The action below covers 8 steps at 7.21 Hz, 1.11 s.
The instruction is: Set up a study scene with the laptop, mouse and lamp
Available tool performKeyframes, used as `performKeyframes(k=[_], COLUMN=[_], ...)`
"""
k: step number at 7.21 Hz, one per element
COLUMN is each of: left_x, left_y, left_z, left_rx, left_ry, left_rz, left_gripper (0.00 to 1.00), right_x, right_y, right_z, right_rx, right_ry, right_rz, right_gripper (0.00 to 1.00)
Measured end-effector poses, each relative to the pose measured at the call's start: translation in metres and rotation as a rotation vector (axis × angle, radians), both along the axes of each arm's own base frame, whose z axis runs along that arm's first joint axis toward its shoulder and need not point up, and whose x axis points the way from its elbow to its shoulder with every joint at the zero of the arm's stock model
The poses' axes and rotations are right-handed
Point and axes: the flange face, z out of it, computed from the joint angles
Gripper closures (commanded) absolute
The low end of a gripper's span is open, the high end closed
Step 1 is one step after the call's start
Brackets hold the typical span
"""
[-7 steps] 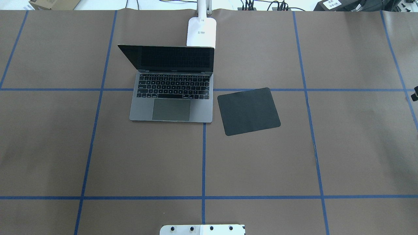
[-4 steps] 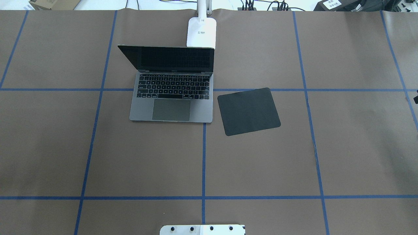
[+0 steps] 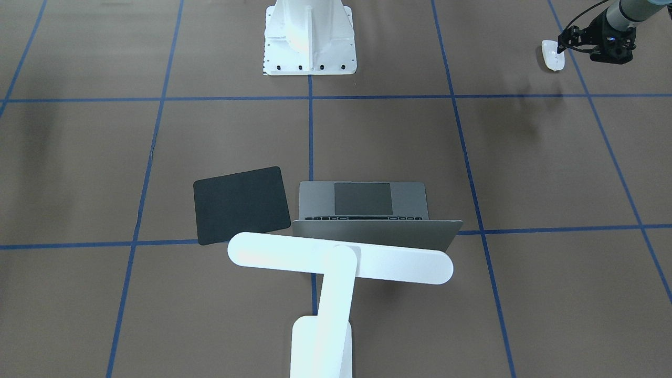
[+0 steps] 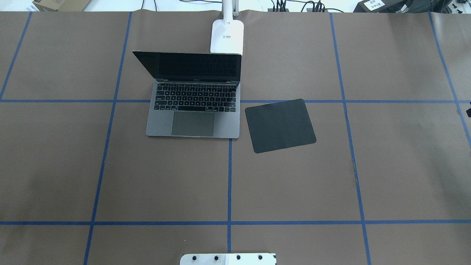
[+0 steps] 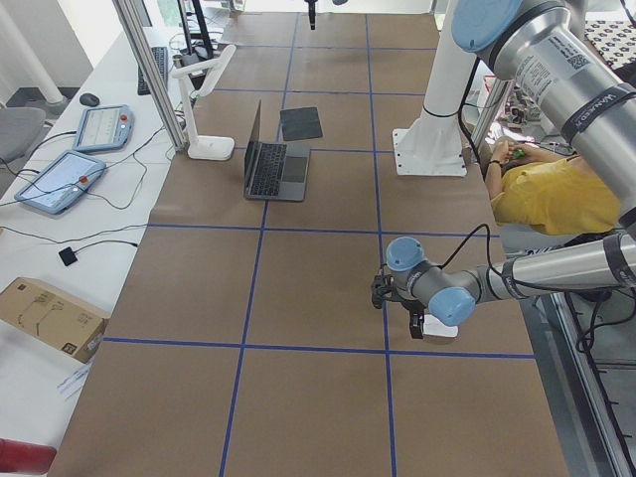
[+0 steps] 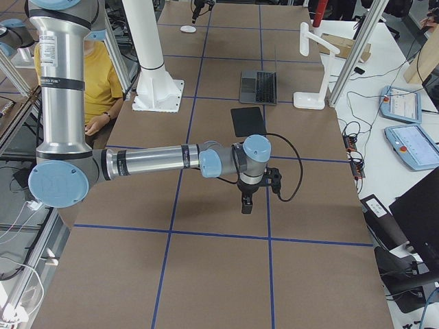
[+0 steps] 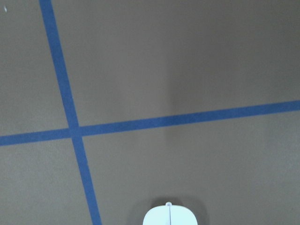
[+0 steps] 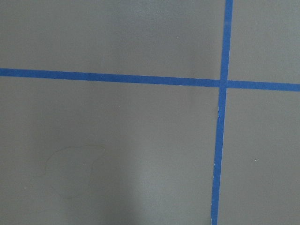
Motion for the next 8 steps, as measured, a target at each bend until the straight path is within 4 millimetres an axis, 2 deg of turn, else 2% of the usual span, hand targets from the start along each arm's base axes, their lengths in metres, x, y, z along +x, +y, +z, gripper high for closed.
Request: performKeyframes(k=[5,8], left_x=[0.027,0.045], left_y=[0.018,0.019], left_z=[0.004,0.022], left_rx=[-0.054,-0.064], left_ry=[-0.028,-0.037], left_rz=[0.076,0.108], left_gripper=[0.00,0.00], right_x=[0.000,0.001], right_y=[-0.001,-0.001], right_z=[0.000,0.000], right_rx=[0.001,0.004], right_ry=[0.006,0.016], right_rz=[0.003,0.005], right_gripper=[0.00,0.00])
